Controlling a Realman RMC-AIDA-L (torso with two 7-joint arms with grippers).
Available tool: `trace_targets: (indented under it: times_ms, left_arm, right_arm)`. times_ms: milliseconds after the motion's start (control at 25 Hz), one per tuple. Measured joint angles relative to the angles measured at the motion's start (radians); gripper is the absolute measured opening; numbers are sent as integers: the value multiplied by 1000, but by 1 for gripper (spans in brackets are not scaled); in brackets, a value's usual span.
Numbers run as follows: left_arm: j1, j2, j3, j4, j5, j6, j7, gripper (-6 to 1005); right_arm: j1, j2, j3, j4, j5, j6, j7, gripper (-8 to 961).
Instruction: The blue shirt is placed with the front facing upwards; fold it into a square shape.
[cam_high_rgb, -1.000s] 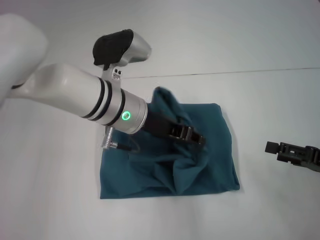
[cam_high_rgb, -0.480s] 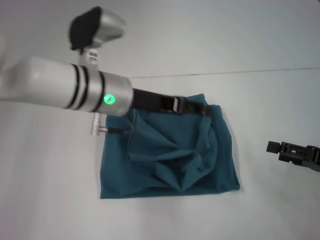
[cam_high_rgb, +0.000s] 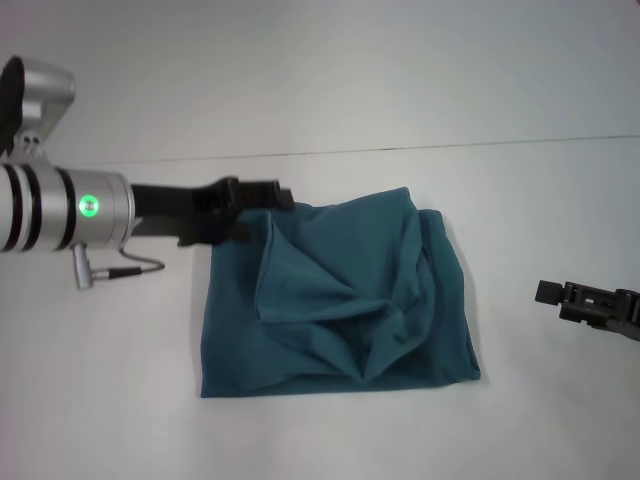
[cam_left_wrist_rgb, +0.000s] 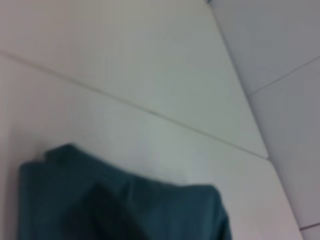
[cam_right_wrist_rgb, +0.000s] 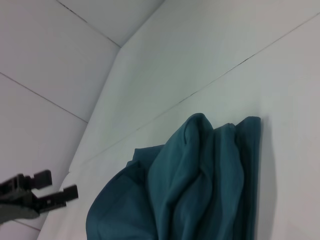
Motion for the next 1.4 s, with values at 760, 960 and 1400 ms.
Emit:
trace_targets:
  times_ms: [760,960,1400]
  left_arm:
    - [97,5,2,-35,30,132,-79,845]
    - [95,-11,3,-39,24,136,-80,844]
    - [21,-4,-3,-153,27,92,-74,842]
  right_arm:
    - [-11,-1,0,0,0,-1,0,946]
    - [-14,1,0,0,-1,0,-2,946]
    - [-15,2,0,2,-2,-1,-6,946]
